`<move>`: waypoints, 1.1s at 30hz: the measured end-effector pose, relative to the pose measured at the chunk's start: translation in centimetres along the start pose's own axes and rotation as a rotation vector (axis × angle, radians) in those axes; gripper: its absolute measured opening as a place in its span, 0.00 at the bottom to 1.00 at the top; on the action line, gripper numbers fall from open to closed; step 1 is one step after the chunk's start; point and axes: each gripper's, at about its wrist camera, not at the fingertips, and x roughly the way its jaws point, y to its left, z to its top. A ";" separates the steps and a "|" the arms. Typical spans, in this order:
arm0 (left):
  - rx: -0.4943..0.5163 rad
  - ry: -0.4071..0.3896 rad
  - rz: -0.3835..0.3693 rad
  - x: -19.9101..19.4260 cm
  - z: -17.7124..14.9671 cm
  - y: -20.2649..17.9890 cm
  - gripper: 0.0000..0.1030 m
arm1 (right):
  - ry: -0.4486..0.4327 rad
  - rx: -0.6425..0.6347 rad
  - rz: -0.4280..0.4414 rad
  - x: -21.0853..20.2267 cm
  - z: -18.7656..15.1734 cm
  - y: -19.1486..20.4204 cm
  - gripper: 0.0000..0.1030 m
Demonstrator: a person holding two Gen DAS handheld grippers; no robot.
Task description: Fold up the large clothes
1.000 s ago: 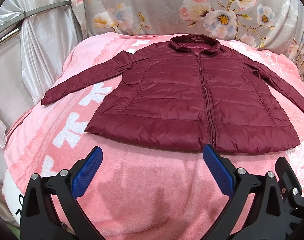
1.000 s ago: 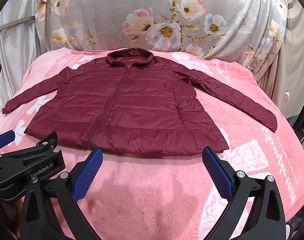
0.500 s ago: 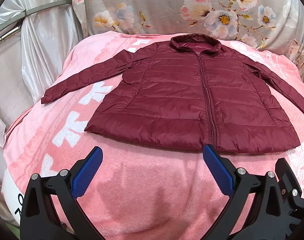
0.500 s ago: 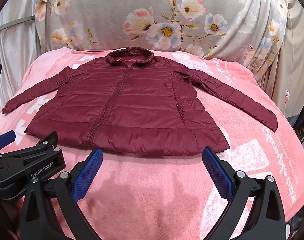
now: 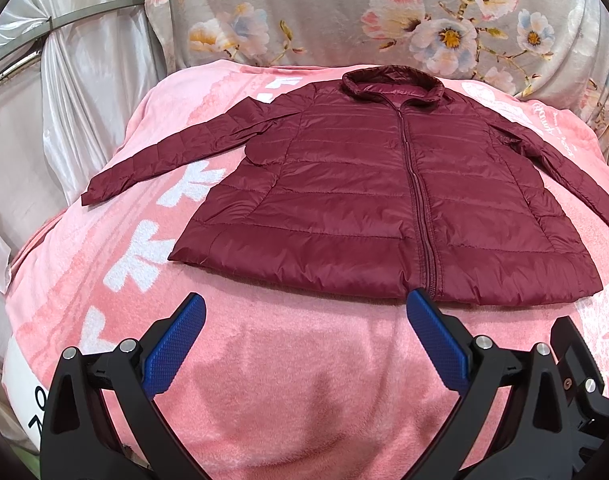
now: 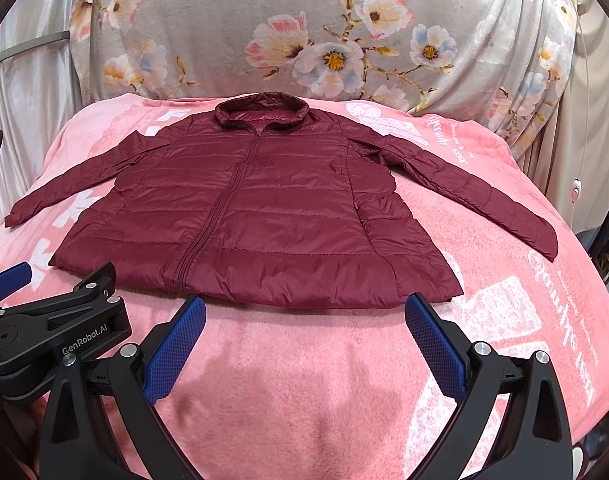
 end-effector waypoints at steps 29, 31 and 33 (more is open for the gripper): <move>-0.077 0.062 -0.038 3.4 2.9 2.0 0.95 | 0.084 0.207 -0.001 6.0 1.5 -9.2 0.95; -0.105 0.068 -0.031 4.2 3.7 2.7 0.95 | 0.088 0.309 -0.029 7.3 2.1 -13.3 0.95; -0.126 0.069 -0.027 5.1 4.5 3.4 0.95 | 0.101 0.447 -0.051 9.2 2.6 -18.7 0.95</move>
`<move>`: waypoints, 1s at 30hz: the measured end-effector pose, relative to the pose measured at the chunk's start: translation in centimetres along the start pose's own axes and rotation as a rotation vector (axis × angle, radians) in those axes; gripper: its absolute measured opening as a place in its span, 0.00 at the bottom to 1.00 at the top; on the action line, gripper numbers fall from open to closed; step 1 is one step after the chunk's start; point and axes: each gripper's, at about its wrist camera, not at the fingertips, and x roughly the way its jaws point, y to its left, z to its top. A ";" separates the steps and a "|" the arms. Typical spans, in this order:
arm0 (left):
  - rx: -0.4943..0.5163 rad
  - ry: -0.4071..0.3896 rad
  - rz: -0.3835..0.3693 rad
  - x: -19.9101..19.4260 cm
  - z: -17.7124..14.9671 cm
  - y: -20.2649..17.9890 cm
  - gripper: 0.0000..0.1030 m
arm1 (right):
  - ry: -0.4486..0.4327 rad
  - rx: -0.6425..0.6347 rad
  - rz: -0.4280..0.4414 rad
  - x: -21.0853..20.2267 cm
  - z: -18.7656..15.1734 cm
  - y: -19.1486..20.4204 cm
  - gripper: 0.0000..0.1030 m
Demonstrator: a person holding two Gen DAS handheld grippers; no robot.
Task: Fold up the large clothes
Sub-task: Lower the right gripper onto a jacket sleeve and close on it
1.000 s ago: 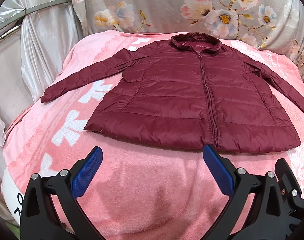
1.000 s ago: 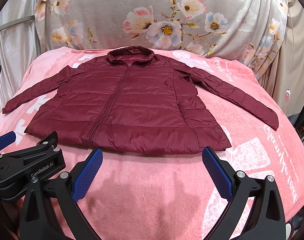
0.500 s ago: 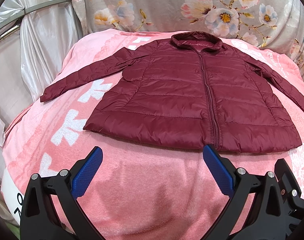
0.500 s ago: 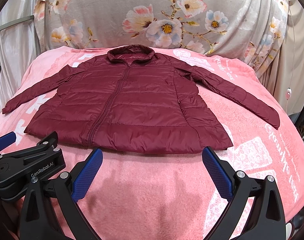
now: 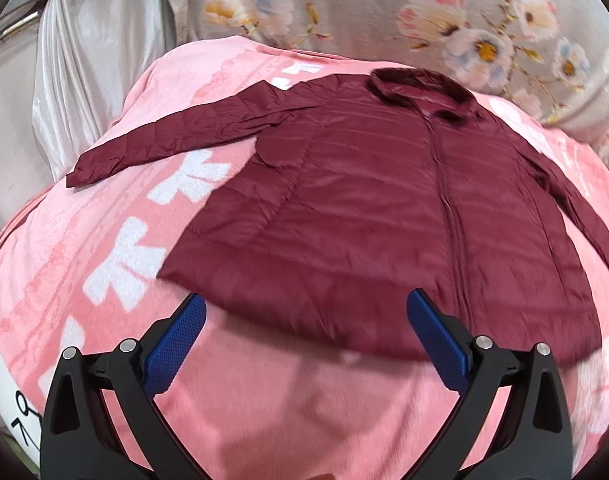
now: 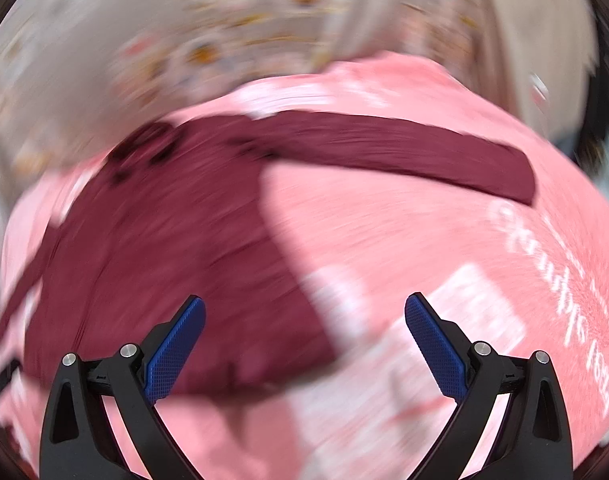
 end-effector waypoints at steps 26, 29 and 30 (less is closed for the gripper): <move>-0.121 0.023 0.096 7.9 6.5 4.8 0.95 | -0.220 0.396 -0.087 7.4 16.3 -14.5 0.06; -0.130 0.021 0.095 8.2 6.8 4.8 0.95 | -0.268 0.206 0.050 6.2 19.4 -5.6 0.06; -0.136 0.022 0.092 8.4 6.9 4.9 0.95 | -0.271 0.136 0.101 6.1 20.0 -2.1 0.06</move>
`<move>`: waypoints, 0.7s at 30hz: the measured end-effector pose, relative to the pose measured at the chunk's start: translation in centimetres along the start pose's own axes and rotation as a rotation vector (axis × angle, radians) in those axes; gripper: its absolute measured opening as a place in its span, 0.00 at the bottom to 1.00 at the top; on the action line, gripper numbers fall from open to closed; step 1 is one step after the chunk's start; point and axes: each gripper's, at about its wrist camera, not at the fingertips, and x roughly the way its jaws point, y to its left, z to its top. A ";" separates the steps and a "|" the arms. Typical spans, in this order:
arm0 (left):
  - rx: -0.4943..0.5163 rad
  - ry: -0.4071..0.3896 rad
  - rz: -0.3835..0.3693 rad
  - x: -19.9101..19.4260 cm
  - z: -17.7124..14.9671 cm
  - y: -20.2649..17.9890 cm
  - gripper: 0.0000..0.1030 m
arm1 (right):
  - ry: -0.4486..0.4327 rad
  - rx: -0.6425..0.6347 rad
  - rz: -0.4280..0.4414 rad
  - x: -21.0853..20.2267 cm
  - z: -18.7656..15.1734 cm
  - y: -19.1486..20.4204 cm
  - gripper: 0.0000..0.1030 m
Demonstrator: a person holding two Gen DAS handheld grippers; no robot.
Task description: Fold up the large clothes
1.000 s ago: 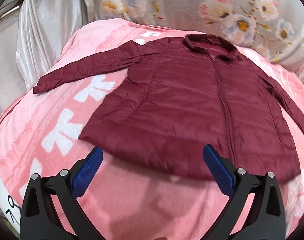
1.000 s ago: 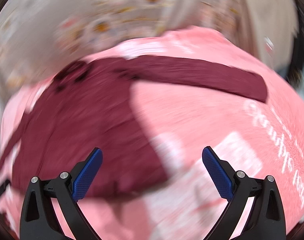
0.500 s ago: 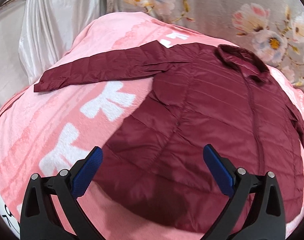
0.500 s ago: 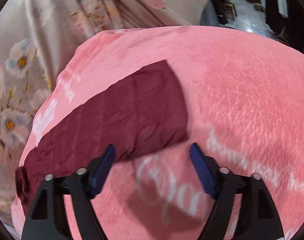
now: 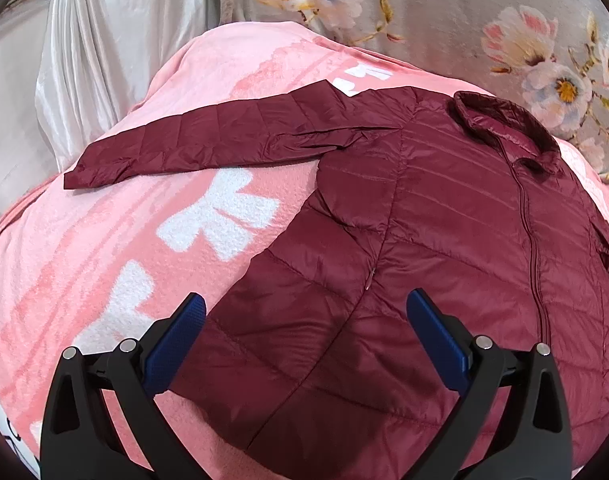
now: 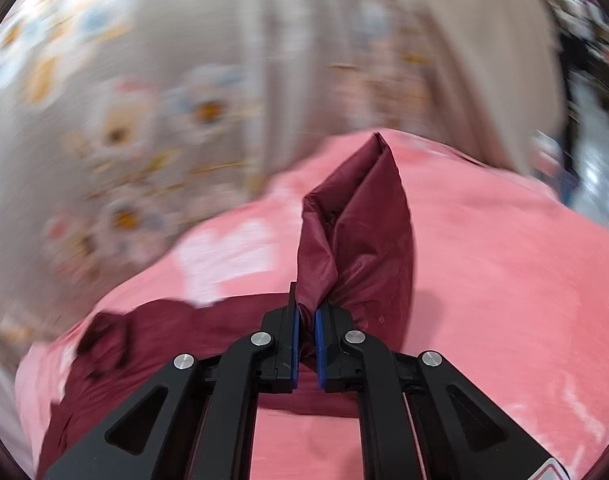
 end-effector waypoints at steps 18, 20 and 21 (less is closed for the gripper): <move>-0.037 0.029 -0.068 2.3 1.4 2.1 0.95 | 0.517 -0.578 0.585 8.3 -24.1 34.8 0.16; -0.056 0.040 -0.116 2.4 1.9 2.3 0.95 | 0.509 -0.591 0.598 7.4 -24.5 35.0 0.28; -0.070 0.040 -0.155 2.3 2.4 2.3 0.95 | 0.496 -0.581 0.614 7.0 -24.1 34.9 0.46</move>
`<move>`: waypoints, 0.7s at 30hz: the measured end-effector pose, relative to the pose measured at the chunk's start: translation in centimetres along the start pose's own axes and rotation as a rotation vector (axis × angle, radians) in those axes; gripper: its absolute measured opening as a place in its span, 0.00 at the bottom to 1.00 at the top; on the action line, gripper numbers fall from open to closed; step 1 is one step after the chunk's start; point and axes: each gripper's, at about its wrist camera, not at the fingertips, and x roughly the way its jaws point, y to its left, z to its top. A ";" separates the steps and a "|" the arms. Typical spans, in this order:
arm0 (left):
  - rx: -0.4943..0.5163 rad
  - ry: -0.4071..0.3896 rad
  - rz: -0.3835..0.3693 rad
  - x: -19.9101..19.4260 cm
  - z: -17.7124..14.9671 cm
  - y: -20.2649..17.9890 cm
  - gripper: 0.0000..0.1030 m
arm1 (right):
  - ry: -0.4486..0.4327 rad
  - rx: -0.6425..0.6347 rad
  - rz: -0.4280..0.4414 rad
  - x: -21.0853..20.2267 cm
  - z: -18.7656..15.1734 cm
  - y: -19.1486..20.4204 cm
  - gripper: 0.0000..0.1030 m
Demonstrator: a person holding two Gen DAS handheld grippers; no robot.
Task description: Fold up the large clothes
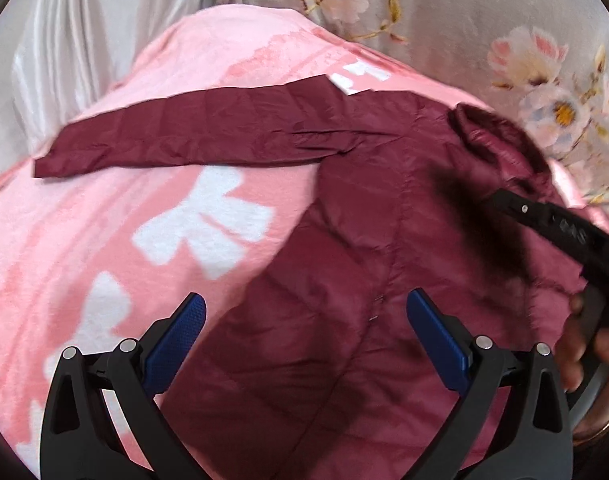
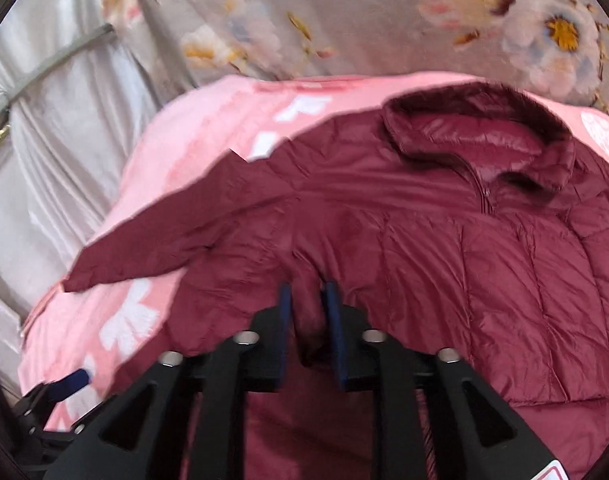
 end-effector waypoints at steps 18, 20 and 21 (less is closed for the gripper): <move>-0.116 0.336 -0.410 10.6 4.6 -12.3 0.12 | -0.206 0.662 -0.143 -15.6 -9.6 -25.7 0.63; -0.118 0.300 -0.404 10.5 5.9 -12.2 0.05 | -0.193 0.699 -0.117 -14.7 -9.7 -26.9 0.62; -0.121 0.262 -0.402 9.8 6.7 -11.7 0.03 | -0.188 0.716 -0.101 -14.2 -9.4 -27.3 0.62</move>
